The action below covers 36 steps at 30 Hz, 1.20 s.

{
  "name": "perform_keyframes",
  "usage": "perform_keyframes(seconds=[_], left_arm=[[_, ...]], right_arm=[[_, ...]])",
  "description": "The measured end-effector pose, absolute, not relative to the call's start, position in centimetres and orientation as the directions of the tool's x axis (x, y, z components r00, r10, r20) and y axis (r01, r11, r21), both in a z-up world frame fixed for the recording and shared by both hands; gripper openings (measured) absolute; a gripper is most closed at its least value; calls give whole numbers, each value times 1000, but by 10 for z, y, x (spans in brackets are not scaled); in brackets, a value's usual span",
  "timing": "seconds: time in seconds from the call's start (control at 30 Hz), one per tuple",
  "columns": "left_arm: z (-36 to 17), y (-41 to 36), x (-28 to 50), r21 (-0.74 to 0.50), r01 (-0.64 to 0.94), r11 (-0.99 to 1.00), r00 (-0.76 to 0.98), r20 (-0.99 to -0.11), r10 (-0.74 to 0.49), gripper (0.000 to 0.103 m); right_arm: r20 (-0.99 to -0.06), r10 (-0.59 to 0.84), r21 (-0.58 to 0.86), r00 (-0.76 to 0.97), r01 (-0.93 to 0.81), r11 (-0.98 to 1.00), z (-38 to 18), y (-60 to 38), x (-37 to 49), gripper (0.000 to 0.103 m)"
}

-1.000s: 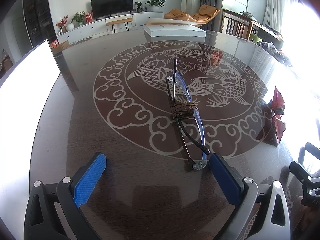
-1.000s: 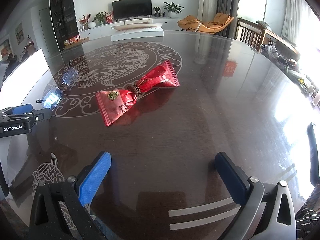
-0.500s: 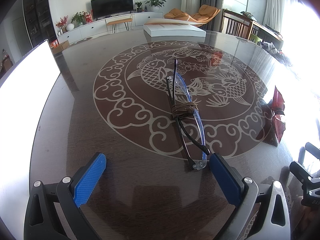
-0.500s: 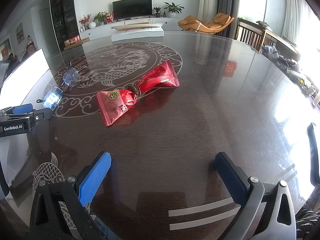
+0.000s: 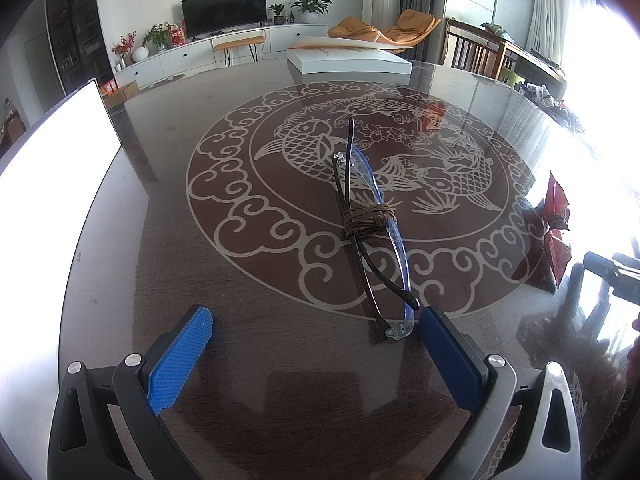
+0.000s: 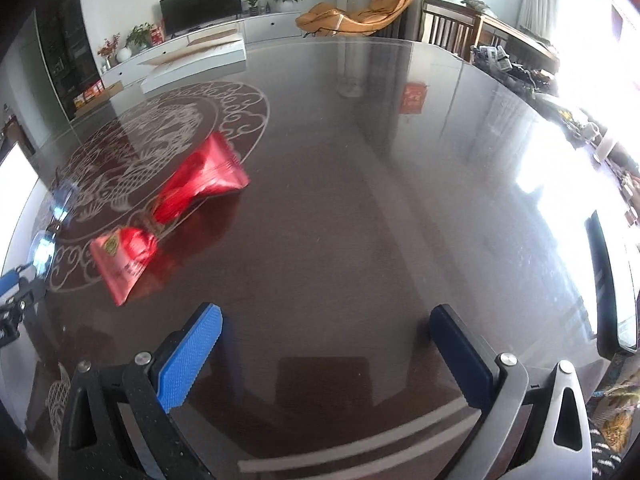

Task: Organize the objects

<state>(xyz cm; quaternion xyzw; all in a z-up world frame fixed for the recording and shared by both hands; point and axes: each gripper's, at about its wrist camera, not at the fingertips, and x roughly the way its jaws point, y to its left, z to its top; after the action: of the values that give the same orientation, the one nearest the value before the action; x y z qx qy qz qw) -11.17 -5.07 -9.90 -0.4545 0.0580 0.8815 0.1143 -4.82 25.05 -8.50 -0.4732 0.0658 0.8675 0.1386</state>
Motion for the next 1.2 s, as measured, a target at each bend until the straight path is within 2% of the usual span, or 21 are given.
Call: perform_keyframes(seconds=[0.23,1.2], left_arm=[[-99,-51,-111,-2,-254,-967,-561,-814,149,103],[-99,-50,-111,-2,-254,-967,-561,-814,149,103]], right_arm=[[-814,157,-16,-559,-249,-968,-87,252,-80,103],[-814,157,-16,-559,-249,-968,-88,251,-81,103]])
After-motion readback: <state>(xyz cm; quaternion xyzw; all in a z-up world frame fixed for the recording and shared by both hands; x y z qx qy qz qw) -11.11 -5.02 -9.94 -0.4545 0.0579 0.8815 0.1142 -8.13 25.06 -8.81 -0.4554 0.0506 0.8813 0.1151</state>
